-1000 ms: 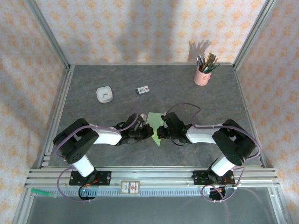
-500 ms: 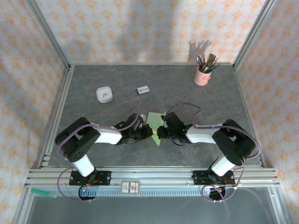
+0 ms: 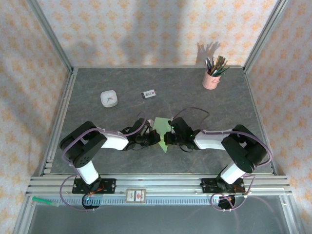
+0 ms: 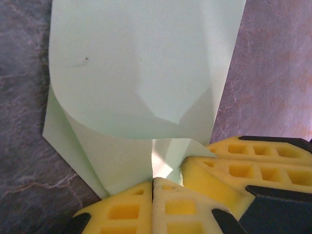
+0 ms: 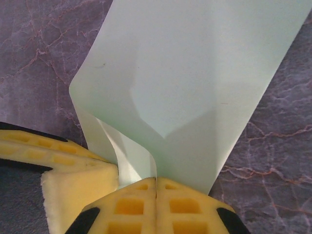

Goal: Fold a paper plane with a square sheet of paper (pick it up from the middle)
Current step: Third fold the triangle at the center of the table.

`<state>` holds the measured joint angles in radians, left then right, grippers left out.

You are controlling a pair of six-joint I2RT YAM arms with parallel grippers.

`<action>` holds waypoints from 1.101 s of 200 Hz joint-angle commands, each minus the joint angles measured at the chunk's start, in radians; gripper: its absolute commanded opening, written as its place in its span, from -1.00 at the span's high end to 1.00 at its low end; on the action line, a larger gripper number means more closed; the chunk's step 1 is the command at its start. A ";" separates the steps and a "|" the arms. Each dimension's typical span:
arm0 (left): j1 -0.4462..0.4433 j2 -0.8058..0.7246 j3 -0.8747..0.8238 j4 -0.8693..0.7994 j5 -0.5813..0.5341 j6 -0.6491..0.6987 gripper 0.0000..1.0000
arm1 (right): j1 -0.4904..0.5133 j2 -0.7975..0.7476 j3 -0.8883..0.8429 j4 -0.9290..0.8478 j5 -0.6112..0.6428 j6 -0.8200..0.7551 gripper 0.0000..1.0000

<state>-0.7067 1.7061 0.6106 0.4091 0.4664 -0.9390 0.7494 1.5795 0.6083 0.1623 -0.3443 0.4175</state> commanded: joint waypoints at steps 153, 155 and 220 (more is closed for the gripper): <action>-0.026 0.062 -0.064 -0.064 -0.053 0.052 0.91 | -0.012 -0.022 0.090 -0.222 0.076 -0.064 0.67; -0.026 0.062 -0.063 -0.066 -0.055 0.053 0.91 | -0.013 -0.024 0.090 -0.223 0.076 -0.065 0.67; -0.028 0.000 -0.008 -0.067 -0.026 0.042 0.90 | -0.021 -0.032 0.077 -0.209 0.062 -0.068 0.68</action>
<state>-0.7136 1.7077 0.6037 0.4225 0.4553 -0.8993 0.7387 1.5681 0.6865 -0.0200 -0.3103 0.3649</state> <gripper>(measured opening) 0.062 0.171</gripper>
